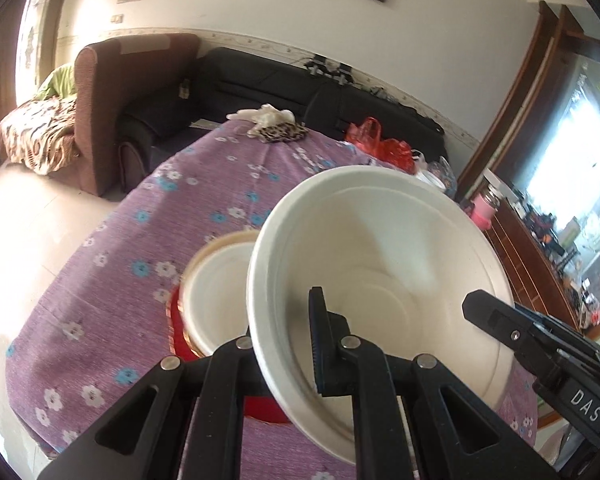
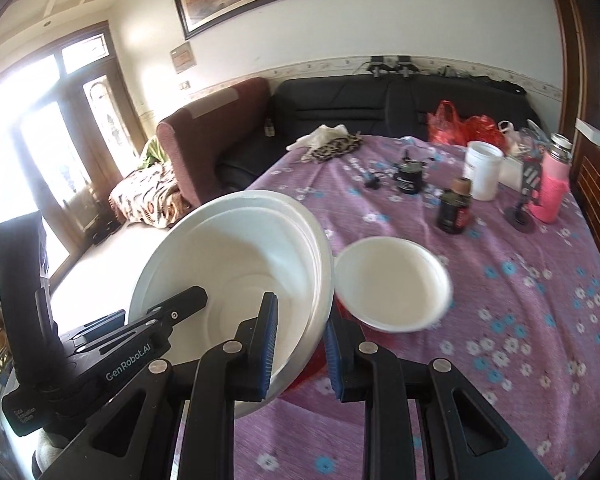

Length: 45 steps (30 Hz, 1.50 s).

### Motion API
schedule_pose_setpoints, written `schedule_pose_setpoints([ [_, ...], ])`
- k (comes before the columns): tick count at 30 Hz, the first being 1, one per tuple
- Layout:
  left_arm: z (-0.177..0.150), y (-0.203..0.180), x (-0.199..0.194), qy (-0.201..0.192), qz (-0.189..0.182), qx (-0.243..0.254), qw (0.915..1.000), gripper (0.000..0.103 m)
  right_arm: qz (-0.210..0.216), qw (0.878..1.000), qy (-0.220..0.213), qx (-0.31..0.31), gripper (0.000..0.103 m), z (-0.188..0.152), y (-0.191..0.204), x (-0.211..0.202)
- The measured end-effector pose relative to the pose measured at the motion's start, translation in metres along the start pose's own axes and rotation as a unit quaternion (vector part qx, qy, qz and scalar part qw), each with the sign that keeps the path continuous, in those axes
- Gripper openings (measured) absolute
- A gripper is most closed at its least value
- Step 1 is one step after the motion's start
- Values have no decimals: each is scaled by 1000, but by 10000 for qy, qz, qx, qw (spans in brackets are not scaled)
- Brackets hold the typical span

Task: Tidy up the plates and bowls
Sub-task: 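Carry the white bowl with both tools over the red plate stack, then lower the white bowl onto the stack and open both tools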

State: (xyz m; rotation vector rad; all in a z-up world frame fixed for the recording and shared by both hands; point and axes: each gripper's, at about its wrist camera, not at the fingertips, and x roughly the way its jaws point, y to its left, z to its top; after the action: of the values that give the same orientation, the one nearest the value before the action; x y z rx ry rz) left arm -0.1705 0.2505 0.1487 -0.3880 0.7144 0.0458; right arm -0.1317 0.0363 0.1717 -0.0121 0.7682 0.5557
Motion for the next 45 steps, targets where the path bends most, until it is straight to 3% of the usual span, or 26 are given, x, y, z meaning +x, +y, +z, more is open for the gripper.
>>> schedule_pose_setpoints([
  [5,16,27,3,-86,238,-189,9995,10,107,9998,126,-142,24,11,21,29],
  [13,16,55,31,150,386,-384,9984,10,155,9986,502,-59,24,9,25,71],
  [23,10,65,57,371,445,-448,9973,10,25,9969,786,17,24,5,19,101],
  [36,10,63,59,238,588,-333,9974,11,-55,9959,900,115,24,3,16,115],
  [39,10,61,57,193,612,-316,9974,18,-79,9960,874,153,24,3,14,116],
  [43,10,57,50,7,739,-242,9970,47,-88,9961,843,259,24,3,10,116],
  [45,11,54,42,-149,773,-195,9967,52,-52,9962,790,354,25,3,7,115],
])
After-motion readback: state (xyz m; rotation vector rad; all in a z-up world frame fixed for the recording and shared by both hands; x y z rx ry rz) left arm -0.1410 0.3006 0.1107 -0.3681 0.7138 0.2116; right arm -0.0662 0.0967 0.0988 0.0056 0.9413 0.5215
